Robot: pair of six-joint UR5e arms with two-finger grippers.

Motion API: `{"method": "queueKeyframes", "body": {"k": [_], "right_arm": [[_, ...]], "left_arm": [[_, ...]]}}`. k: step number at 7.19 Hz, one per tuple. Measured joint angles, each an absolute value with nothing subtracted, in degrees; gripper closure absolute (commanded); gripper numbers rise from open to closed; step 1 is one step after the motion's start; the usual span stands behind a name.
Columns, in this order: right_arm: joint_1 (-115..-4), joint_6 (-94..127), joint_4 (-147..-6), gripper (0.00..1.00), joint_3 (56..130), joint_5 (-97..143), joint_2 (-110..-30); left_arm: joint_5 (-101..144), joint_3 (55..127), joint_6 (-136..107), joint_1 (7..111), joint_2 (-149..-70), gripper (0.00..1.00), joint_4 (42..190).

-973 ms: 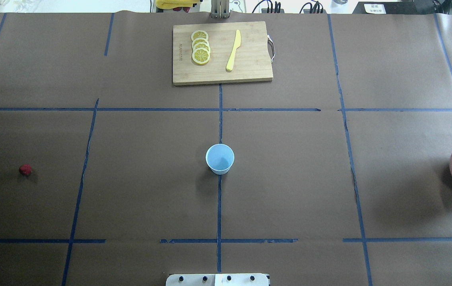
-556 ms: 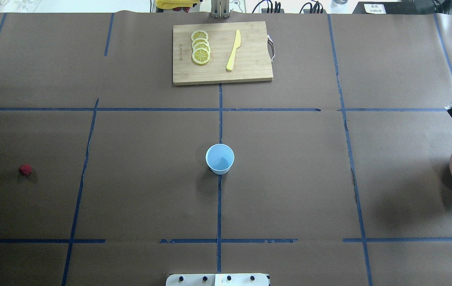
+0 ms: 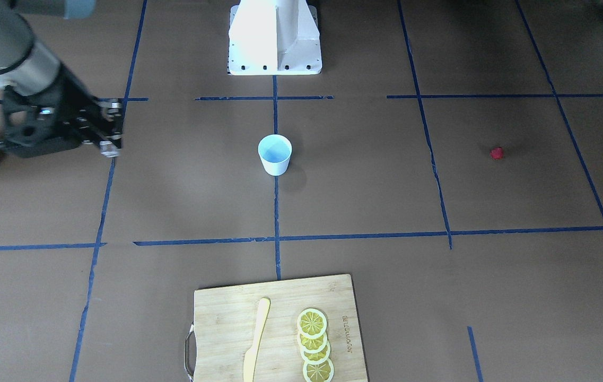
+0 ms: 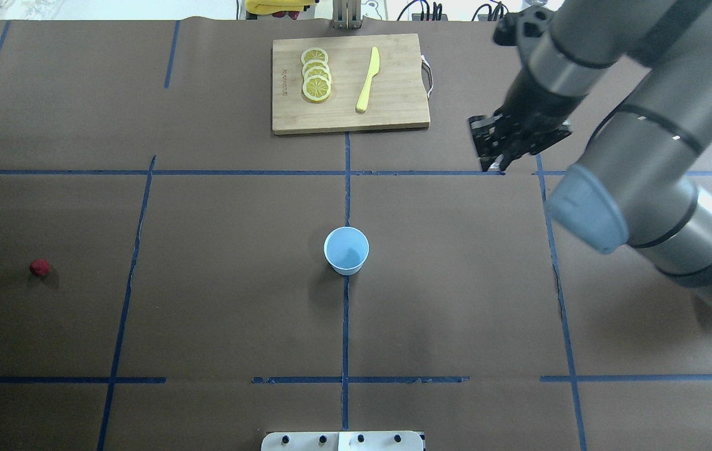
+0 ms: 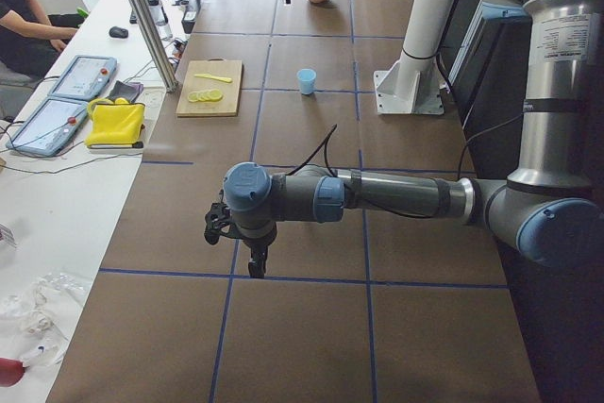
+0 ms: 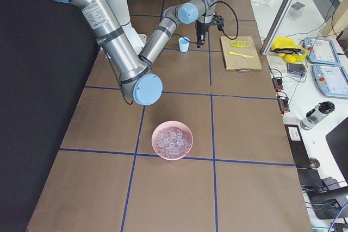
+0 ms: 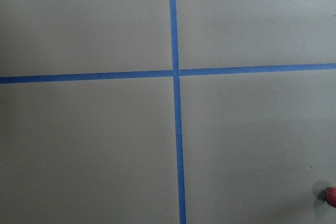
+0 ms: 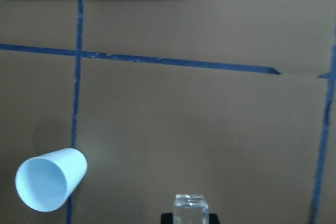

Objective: Put ice and strawberries in cup
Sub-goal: 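Carry the ice cube with the right gripper over the blue cup, then open the right gripper to drop the ice cube into the cup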

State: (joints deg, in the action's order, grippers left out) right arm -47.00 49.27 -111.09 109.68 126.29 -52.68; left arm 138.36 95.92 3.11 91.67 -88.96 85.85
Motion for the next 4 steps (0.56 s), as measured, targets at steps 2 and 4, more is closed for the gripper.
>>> {"method": "queueKeyframes", "body": {"k": [2,4], "right_arm": [[-35.08,60.89,-110.56,1.00,101.34,117.74,-42.45],[-30.11,64.25,-107.85,1.00,93.16,114.34,-37.32]], "left_arm": [[138.49,95.92,3.00,91.67,-88.95,0.00,85.87],[138.51,95.80,2.99,91.67,-88.95,0.00,85.79]]}}
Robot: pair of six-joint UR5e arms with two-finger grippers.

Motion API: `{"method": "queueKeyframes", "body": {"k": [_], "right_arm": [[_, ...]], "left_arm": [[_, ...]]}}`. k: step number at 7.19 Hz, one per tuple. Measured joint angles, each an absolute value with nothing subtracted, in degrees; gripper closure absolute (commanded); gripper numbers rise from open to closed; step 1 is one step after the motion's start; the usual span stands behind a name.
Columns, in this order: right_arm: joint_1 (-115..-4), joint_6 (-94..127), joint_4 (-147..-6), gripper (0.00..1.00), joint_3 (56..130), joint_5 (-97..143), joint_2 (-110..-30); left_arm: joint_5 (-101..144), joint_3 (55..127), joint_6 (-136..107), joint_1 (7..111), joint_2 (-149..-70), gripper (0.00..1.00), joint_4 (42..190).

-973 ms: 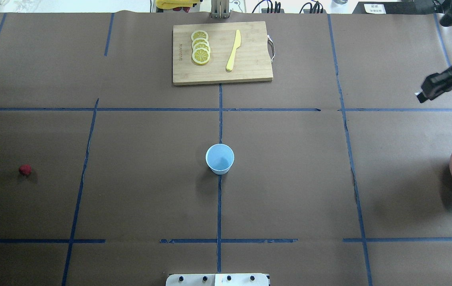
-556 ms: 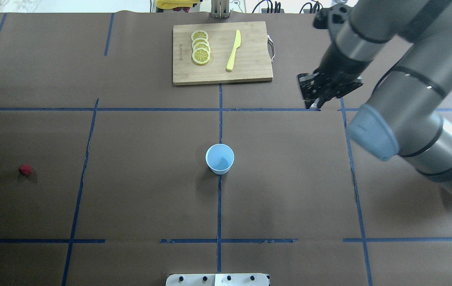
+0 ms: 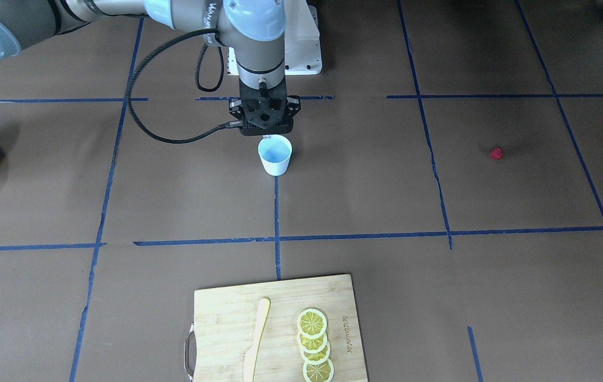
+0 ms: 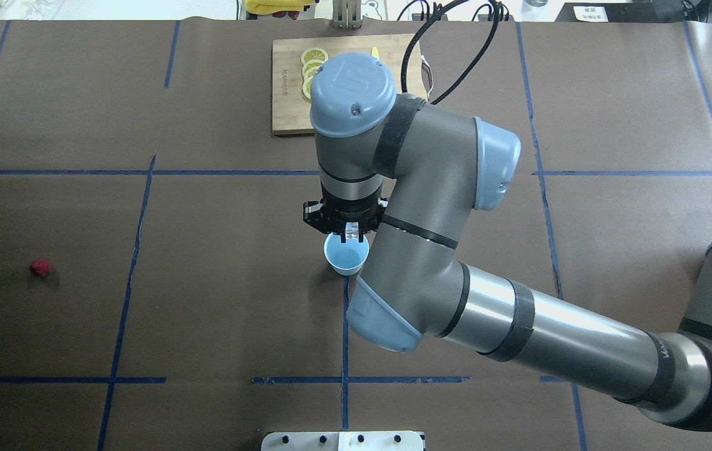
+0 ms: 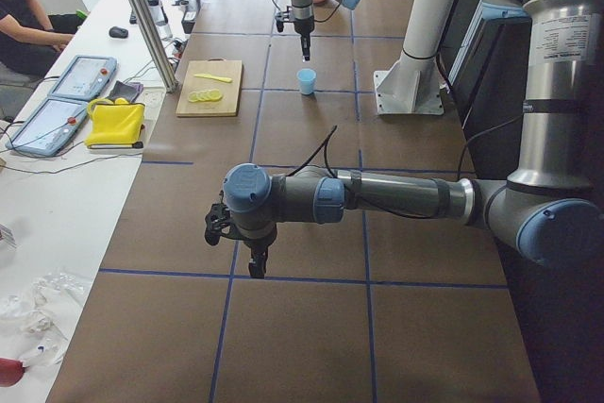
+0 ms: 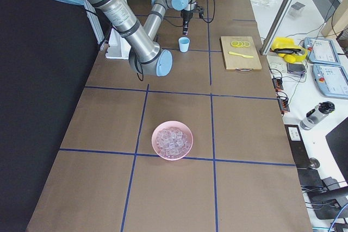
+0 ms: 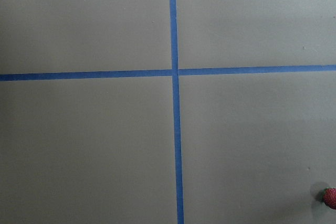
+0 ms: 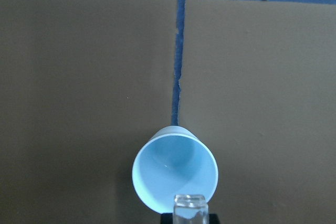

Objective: Put ice and strawberries in cup
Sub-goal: 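Open the right gripper to drop the ice cube into the cup, then move the right gripper back over the pink ice bowl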

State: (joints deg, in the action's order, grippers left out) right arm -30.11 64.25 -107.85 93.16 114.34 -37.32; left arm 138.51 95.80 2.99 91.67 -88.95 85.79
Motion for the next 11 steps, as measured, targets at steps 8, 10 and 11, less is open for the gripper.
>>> {"method": "queueKeyframes", "body": {"k": [8,10,11], "right_arm": [[-28.62,64.38,-103.40,0.01,86.83,111.97,-36.76],[-28.68,63.98,-103.38,0.01,87.00,111.96,-36.67],[-29.08,63.97,-103.54,0.01,87.78,112.08,-36.61]], "left_arm": [[138.52,95.81,2.93,91.66,-89.00,0.00,85.79],[138.52,95.86,2.94,91.63,-89.03,0.00,85.78],[138.52,95.91,2.88,91.61,-89.03,0.00,85.80]]}}
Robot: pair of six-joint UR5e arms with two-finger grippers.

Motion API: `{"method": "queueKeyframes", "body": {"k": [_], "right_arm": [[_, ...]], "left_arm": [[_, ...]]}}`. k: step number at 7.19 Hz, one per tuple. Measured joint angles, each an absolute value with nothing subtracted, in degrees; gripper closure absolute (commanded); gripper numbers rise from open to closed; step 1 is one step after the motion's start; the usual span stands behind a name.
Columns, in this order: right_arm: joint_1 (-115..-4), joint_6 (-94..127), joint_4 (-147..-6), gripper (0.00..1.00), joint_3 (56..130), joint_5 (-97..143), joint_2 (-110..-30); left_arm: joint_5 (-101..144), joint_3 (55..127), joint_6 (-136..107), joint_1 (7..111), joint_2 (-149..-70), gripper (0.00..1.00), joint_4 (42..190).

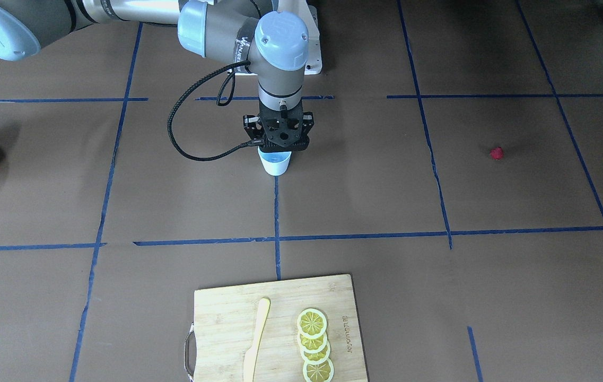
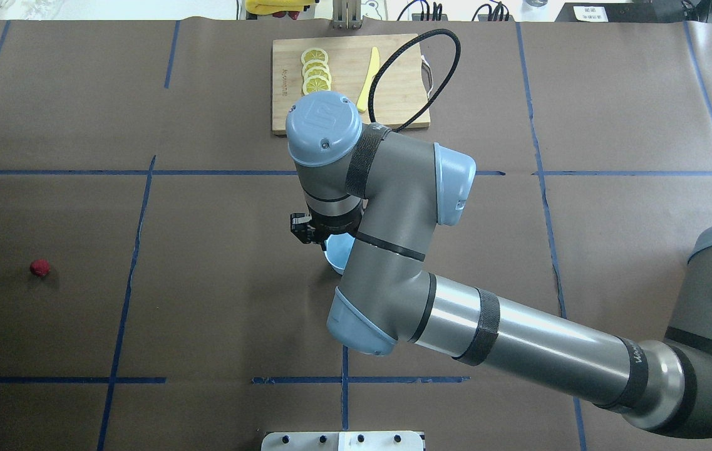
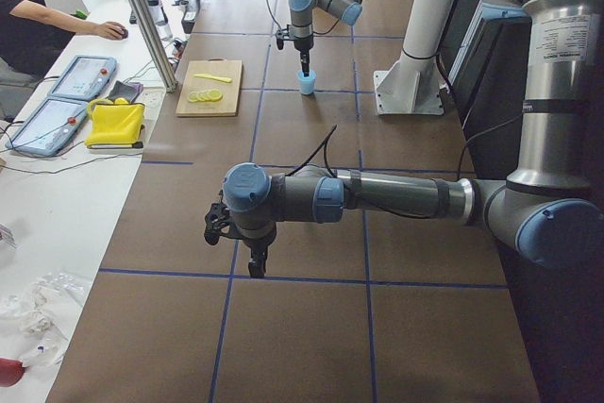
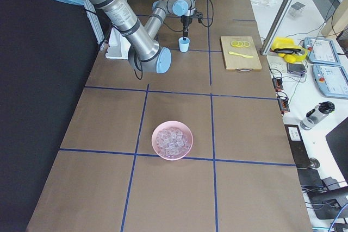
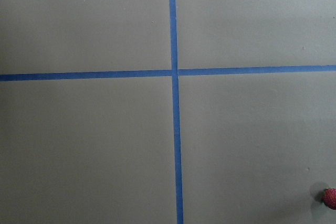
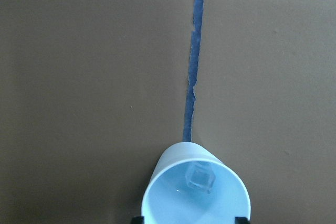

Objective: Put ice and strawberries in cup
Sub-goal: 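Move the right gripper back over the pink ice bowl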

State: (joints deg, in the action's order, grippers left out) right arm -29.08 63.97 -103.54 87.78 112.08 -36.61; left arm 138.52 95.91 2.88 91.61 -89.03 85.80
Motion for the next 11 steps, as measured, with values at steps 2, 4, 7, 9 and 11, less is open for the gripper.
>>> {"method": "queueKeyframes", "body": {"k": [2,4,7,9,11], "right_arm": [[-33.02,62.31,-108.14,0.01,94.42,113.82,-38.34],[-39.27,51.54,-115.06,0.01,107.74,114.19,-47.61],[-52.63,25.57,-116.67,0.01,122.73,115.08,-68.15],[-60.15,9.84,-113.42,0.01,126.04,115.12,-82.60],[-64.22,2.27,-97.96,0.01,124.01,115.08,-97.76]], "left_arm": [[138.52,95.99,2.33,91.58,-89.17,0.00,85.91],[138.52,96.17,2.12,91.60,-89.22,0.00,85.95],[138.51,97.00,1.79,91.67,-89.00,0.00,85.90],[138.51,97.20,1.76,91.67,-88.95,0.00,85.87],[138.63,97.36,1.76,91.67,-88.89,0.00,85.87]]}}
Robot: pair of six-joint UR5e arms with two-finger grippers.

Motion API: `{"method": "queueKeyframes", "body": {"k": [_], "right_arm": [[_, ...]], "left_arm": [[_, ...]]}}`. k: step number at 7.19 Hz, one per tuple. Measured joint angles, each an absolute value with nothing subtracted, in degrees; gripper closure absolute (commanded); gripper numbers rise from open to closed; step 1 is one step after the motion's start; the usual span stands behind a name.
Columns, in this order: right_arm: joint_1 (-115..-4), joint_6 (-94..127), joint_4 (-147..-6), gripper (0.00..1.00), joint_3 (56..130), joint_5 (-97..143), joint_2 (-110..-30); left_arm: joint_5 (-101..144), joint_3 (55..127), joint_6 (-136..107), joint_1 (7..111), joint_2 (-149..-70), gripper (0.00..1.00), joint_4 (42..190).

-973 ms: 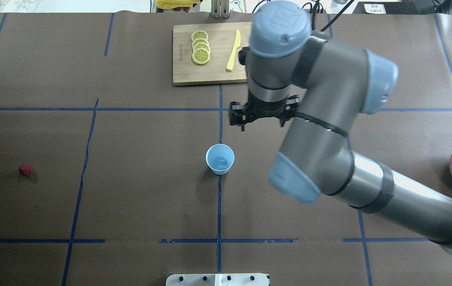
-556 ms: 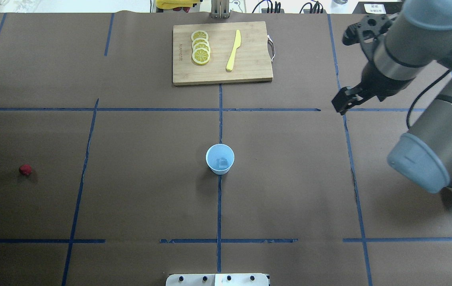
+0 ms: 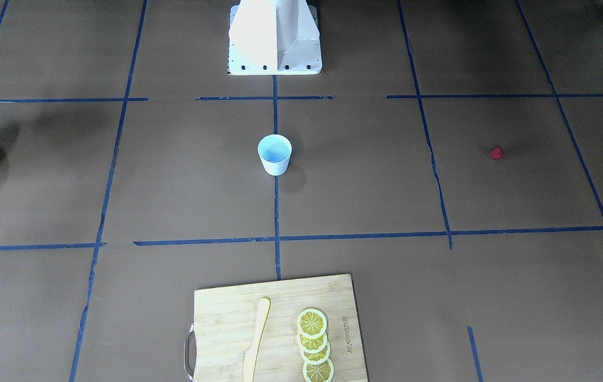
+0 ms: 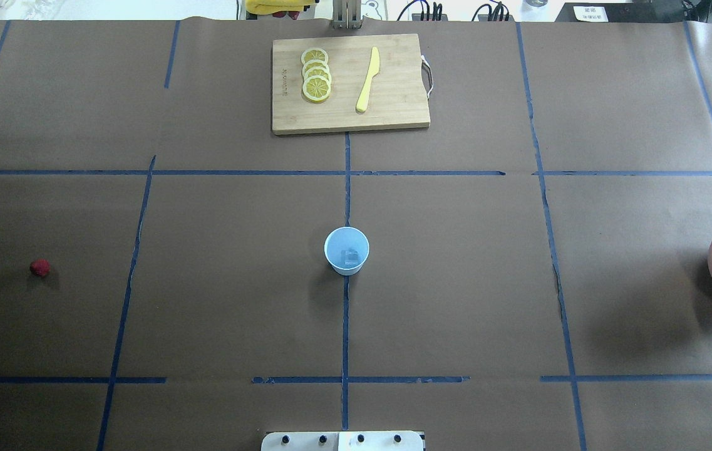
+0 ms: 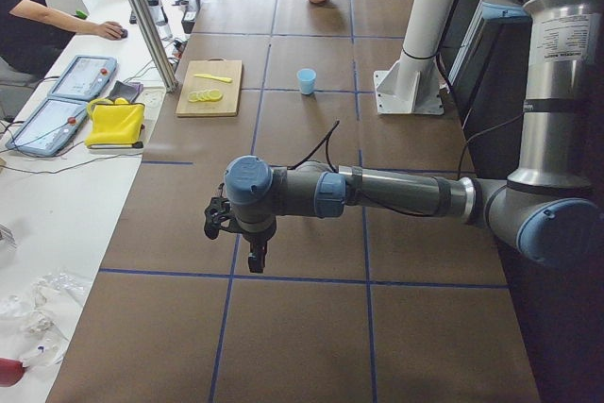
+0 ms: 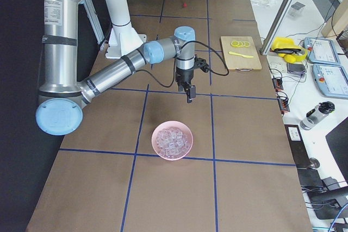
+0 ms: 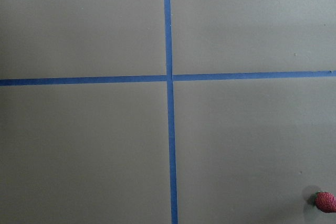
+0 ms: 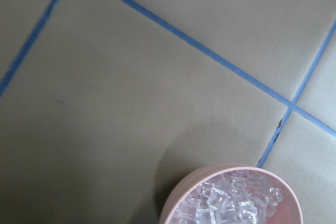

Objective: Put ice and strawberries in cup
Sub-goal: 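Move the right gripper back over the pink ice bowl, then grasp another ice cube from the pink bowl with the right gripper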

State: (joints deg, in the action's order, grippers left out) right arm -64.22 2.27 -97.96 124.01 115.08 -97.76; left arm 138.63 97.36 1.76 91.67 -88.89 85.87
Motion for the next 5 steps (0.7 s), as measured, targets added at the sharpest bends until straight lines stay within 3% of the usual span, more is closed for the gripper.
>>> {"method": "queueKeyframes", "body": {"k": [2,5], "right_arm": [[-65.50,1.27,-81.87,0.01,116.22,116.32,-105.36],[-65.91,0.56,-78.21,0.03,109.16,117.43,-105.47]], "left_arm": [[138.68,97.68,1.76,91.67,-88.86,0.00,85.91],[138.69,98.30,1.76,91.67,-88.86,0.00,85.87]]}}
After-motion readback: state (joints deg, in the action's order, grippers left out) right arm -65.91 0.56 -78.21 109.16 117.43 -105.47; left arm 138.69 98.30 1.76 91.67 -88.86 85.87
